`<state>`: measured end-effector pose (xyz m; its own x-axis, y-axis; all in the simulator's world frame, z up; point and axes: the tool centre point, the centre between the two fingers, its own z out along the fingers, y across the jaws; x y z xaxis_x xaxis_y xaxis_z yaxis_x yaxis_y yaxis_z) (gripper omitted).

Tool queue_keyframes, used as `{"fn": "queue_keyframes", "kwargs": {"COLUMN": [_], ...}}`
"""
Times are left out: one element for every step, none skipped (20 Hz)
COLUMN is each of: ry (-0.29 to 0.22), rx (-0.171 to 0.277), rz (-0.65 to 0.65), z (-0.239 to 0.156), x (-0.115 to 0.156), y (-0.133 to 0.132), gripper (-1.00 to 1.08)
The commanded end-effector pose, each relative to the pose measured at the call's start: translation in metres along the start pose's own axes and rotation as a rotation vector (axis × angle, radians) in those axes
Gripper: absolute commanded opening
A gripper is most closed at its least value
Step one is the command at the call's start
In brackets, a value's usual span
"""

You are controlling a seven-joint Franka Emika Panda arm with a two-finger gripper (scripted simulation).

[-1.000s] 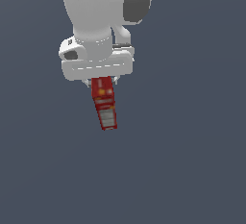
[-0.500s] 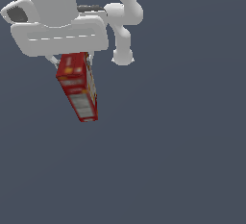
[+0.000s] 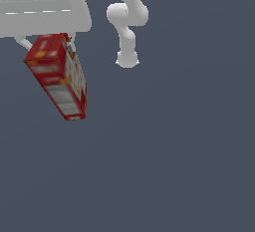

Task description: Pick up the object and move it to a goal position.

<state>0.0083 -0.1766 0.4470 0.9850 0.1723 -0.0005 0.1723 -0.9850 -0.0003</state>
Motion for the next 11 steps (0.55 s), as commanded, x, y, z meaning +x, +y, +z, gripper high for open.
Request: {"fn": "queue_keyframes", "kwargs": {"ry": [0.001,0.001,0.001,0.001,0.001,0.001,0.001,0.001,0.001,0.0,0.0], "rx": [0.0,0.0,0.0,0.0,0.0,0.0,0.0,0.0,0.0,-0.001,-0.001], "rz": [-0.001,-0.001,-0.001,-0.001,-0.001,-0.001,-0.001,-0.001,-0.001,0.0,0.0], "z": [-0.008,-0.01,-0.012,-0.013,-0.015,-0.016,-0.017,-0.018,-0.018,-0.018,-0.018], "x": [0.0,0.001,0.001,0.001,0.001,0.001,0.001,0.001,0.001,0.001,0.001], "y": [0.006,0.007,0.009,0.01,0.011,0.012,0.013,0.014,0.014,0.015,0.015], "gripper": [-1.0,-1.0,-1.0,-1.0,-1.0,-1.0,-1.0,-1.0,-1.0,-1.0,-1.0]}}
